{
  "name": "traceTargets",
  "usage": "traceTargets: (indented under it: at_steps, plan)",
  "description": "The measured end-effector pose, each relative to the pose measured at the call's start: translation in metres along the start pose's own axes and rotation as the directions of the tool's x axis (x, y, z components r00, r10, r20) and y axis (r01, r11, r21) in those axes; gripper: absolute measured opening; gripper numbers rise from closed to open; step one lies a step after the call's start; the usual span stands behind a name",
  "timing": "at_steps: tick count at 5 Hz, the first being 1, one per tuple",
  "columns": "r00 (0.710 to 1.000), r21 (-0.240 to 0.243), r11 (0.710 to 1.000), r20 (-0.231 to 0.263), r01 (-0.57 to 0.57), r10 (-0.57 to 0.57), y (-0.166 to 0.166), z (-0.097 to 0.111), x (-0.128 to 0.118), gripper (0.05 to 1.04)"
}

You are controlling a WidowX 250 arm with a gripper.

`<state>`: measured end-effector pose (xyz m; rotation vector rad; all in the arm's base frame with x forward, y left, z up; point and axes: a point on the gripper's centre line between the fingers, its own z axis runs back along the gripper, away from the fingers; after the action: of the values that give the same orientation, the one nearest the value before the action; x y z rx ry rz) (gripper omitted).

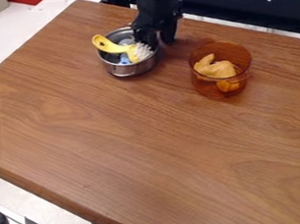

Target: Move the pot in the right side of the table

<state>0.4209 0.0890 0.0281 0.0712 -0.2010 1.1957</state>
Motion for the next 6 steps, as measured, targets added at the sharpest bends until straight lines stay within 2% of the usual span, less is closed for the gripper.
traceTargets:
  at_steps: [1, 2, 3, 4, 5, 6]
  plan:
    - [1.000, 0.019, 1.000, -0.009, -0.012, 0.012, 0.004, 0.000, 0.001, 0.222]
    - [1.000, 0.042, 0.999, -0.013, -0.012, 0.013, 0.008, 0.001, 0.000, 0.087]
    - [1.000, 0.078, 0.997, -0.009, 0.027, -0.026, 0.011, 0.002, -0.001, 0.059]
    - [0.999, 0.076, 0.996, -0.002, 0.050, -0.050, 0.017, 0.012, -0.004, 0.058]
    - [0.994, 0.082, 0.991, -0.002, 0.109, -0.109, 0.031, 0.025, -0.014, 0.058]
    - [0.986, 0.090, 0.982, -0.005, 0.168, -0.168, 0.044, 0.030, -0.027, 0.058]
